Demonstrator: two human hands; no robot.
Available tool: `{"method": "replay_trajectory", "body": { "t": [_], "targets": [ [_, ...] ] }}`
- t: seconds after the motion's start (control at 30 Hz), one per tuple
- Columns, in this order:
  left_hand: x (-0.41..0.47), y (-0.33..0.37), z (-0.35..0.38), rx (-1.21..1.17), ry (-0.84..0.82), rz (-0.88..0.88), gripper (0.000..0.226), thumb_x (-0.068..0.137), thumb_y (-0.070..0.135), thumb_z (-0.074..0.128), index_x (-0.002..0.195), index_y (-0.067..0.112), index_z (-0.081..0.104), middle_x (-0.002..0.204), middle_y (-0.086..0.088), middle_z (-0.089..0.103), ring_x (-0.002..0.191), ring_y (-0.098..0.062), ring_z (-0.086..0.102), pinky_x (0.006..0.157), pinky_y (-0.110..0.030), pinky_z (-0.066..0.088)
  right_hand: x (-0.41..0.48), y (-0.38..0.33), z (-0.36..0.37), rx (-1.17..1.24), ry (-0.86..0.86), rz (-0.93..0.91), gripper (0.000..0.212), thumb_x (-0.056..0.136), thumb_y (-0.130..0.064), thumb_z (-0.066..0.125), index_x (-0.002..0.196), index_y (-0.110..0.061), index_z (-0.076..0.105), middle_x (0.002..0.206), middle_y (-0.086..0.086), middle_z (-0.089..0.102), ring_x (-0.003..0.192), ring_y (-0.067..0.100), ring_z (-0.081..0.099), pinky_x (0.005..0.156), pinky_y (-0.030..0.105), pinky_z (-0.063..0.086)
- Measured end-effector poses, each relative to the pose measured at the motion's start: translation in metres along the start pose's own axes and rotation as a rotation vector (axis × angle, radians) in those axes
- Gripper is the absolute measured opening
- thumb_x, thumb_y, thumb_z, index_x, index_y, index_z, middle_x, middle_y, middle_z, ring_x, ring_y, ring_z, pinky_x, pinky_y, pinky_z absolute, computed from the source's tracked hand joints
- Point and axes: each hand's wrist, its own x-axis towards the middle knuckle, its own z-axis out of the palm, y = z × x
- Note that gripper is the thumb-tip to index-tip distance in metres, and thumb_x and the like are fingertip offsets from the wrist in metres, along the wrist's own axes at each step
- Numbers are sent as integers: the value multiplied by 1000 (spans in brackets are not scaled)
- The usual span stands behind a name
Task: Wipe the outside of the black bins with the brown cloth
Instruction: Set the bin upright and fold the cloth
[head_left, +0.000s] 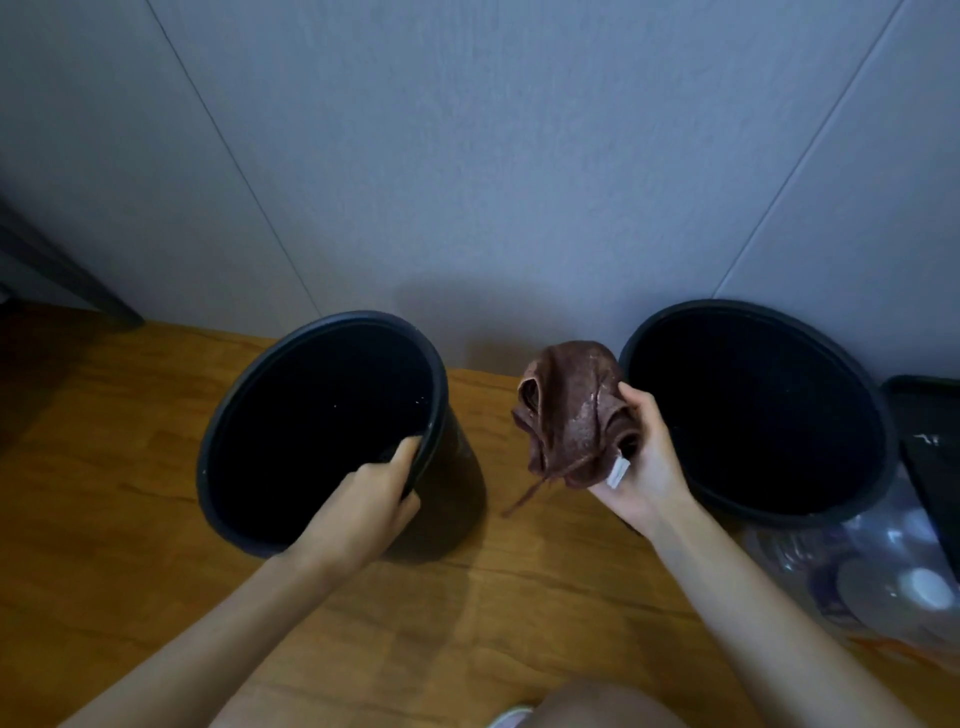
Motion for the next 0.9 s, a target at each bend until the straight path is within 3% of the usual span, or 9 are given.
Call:
{"method": "replay_trajectory", "body": {
  "t": [0.13,0.27,0.37,0.47,0.57,0.7,0.8,0.83,0.9],
  "targets": [
    [6,-2,10,68,-43,-44,52,92,15,47,138,24,24,87,-2,67,74,-15,67,69,-35,57,-2,-9,3,-28,-20,-33,38,78,-41,56,92,-9,69,86,13,74,89,28,66,81,39,49],
    [9,4,20,166,-103,-45,60,92,18,44,144,24,15,89,-3,67,74,-17,66,69,-36,56,0,-12,3,-12,38,-48,42,84,-45,53,71,-12,75,75,9,73,63,22,71,62,30,52],
    [8,6,26,235,-146,-31,62,93,21,43,145,24,12,92,-3,67,76,-18,66,70,-36,55,-1,-14,4,-15,61,-63,54,91,-40,48,50,-11,70,54,5,67,44,16,65,40,22,49],
    [8,7,28,244,-171,-40,63,93,23,44,145,25,10,92,-4,66,75,-18,66,69,-35,56,-5,-18,8,16,114,-68,41,95,-31,44,68,-7,61,47,7,64,37,17,61,31,21,44],
    [5,7,30,175,-213,-26,64,93,28,45,146,24,8,93,-2,66,75,-13,66,68,-31,56,-1,-16,11,-2,47,-17,34,95,-35,42,89,-8,62,69,12,72,59,23,70,52,29,54],
    [4,11,33,173,-293,-11,72,93,38,47,147,22,3,104,-1,65,86,-9,65,76,-25,55,3,-14,14,-90,-15,-7,47,96,-44,39,120,-11,61,113,15,68,106,31,63,90,42,48],
    [5,22,24,268,-285,-47,95,79,66,48,149,19,4,134,-3,49,118,-15,53,95,-29,48,0,-19,18,-125,-38,5,51,95,-50,35,118,-13,63,113,15,68,108,30,61,88,40,48],
    [6,31,19,288,-189,-22,103,70,79,41,148,19,10,140,0,41,126,-15,43,98,-28,45,-1,-22,19,-147,-48,0,50,95,-49,36,114,-13,65,111,14,69,106,29,62,87,39,48],
    [8,53,9,88,73,77,109,59,91,28,142,21,26,135,9,38,126,-8,36,98,-23,42,-4,-26,21,-217,-74,-4,46,94,-47,38,109,-14,67,110,12,69,104,27,62,85,37,48]
  ]
}}
